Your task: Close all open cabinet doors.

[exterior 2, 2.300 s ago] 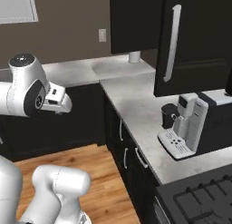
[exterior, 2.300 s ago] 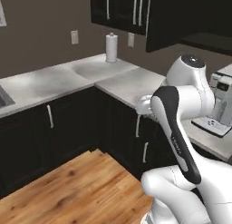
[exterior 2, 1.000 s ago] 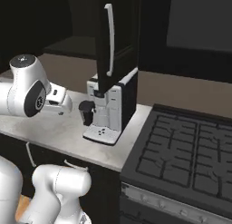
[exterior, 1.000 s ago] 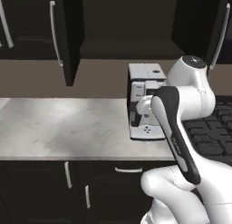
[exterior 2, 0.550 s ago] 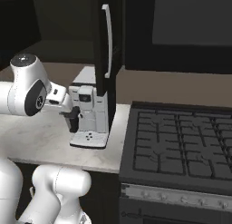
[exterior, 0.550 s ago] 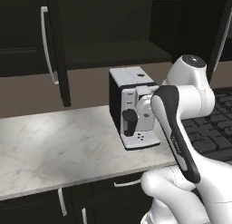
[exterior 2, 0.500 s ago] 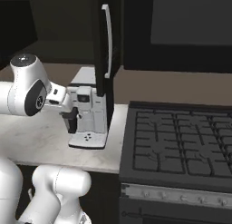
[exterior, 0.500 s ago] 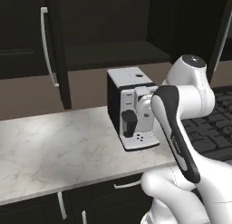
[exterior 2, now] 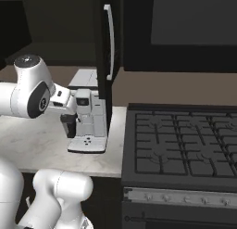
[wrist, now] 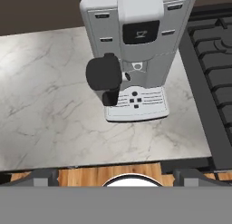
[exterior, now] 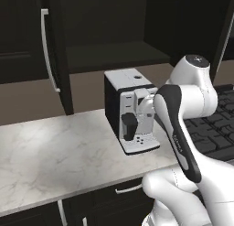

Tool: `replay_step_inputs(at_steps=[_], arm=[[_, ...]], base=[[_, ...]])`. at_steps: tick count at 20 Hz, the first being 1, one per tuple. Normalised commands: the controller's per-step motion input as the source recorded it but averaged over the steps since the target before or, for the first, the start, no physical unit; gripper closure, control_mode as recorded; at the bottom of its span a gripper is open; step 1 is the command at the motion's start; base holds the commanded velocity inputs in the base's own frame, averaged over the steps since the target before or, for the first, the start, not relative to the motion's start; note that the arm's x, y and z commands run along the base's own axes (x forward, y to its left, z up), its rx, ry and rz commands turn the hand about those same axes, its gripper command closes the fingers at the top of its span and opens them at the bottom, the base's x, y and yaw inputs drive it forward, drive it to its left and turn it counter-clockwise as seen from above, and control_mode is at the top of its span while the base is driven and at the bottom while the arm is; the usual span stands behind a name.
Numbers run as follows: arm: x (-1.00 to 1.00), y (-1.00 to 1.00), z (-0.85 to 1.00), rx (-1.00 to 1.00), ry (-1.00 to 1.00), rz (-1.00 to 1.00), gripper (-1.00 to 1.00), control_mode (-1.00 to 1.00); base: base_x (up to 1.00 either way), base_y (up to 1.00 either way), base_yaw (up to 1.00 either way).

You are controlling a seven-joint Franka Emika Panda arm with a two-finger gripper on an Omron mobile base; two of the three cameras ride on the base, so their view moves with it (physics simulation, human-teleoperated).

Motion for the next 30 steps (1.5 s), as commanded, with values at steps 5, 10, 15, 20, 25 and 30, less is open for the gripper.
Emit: replay_step_inputs(at_steps=[5, 10, 15, 20, 25, 30], arm=[[0.00, 0.00, 0.00, 0.00, 0.00, 0.00, -1.00, 1.00], [0.00, 0.00, 0.00, 0.00, 0.00, 0.00, -1.00, 1.00], [0.00, 0.00, 0.00, 0.00, 0.00, 0.00, -1.00, 1.00], [0.00, 0.00, 0.00, 0.00, 0.00, 0.00, -1.00, 1.00], [0.00, 0.00, 0.00, 0.00, 0.00, 0.00, -1.00, 1.00], [0.00, 0.00, 0.00, 0.00, 0.00, 0.00, -1.00, 1.00]], base=[[0.45, 0.05, 0.19], [0.40, 0.25, 0.35], [0.42, 0.33, 0.16], [0.02, 0.18, 0.05], [0.04, 0.16, 0.00], [-0.01, 0.18, 0.02]])
